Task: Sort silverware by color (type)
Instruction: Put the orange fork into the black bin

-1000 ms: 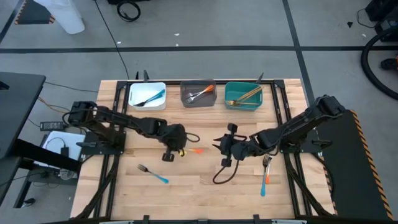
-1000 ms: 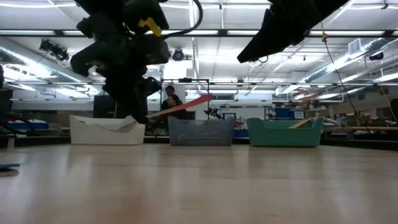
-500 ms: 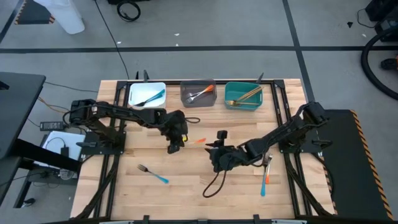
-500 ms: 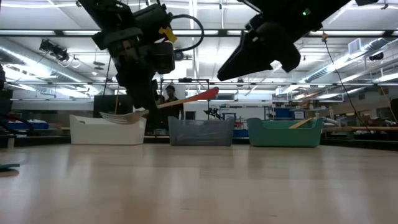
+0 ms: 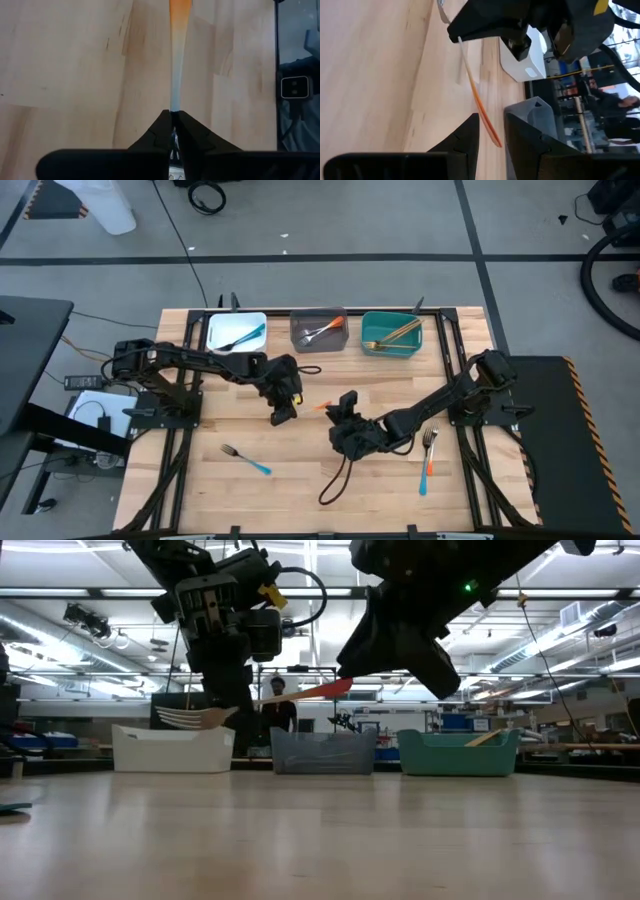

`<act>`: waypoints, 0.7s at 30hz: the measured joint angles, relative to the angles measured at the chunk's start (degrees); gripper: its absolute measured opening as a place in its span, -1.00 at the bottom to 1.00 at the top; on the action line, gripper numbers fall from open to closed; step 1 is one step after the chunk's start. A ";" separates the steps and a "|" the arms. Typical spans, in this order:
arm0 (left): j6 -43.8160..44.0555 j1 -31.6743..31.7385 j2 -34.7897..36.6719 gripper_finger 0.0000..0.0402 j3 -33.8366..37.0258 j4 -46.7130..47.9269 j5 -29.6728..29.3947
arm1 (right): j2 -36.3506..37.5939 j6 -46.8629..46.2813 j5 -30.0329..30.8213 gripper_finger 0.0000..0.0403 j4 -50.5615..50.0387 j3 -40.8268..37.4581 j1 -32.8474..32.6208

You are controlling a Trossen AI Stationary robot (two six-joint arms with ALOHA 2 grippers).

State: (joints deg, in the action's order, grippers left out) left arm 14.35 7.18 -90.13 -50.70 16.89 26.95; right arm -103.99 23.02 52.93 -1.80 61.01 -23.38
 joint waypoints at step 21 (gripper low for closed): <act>-13.84 -1.68 0.00 -0.88 0.00 -0.40 2.96 | 0.69 -6.85 -13.17 -0.49 -0.84 0.06 2.95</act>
State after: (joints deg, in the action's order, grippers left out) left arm 0.51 5.50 -90.13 -50.70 16.49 29.91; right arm -103.31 16.17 39.76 -2.63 61.08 -20.43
